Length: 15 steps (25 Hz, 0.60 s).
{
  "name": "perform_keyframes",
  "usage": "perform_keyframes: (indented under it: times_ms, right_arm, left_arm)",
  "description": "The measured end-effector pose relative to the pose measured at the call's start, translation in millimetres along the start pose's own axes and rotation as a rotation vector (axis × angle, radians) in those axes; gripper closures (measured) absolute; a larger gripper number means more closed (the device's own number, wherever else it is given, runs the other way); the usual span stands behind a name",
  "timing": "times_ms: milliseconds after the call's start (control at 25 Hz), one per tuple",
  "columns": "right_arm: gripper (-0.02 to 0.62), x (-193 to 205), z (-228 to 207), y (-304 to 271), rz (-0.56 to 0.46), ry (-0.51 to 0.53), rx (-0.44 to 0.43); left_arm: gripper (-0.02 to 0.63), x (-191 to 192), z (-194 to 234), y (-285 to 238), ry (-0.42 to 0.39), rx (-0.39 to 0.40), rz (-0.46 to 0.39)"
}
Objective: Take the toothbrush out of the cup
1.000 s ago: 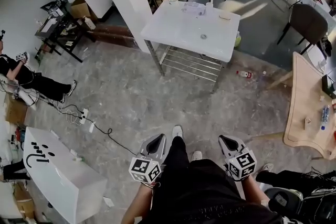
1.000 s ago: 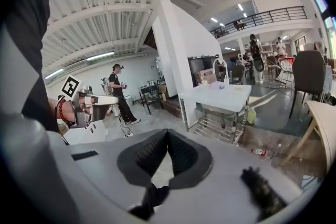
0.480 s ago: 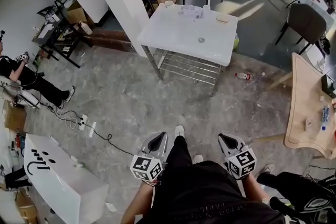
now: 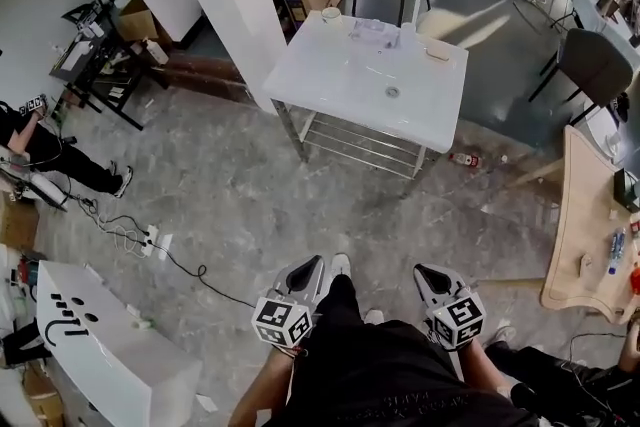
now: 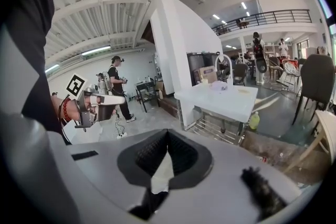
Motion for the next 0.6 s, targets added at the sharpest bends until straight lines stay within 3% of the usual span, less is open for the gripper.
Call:
perform_keyframes:
  times_ms: [600]
  right_arm:
    - [0.583, -84, -21, -111, -0.009, 0.011, 0.032]
  left_arm:
    - [0.597, -60, 114, -64, 0.021, 0.04, 0.01]
Point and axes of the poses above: the fingertips, and each gripper's own axes: y backward along the fingers, z to its left, x out of its underside, the point moved 8 cm from there along y, backward along the fingers
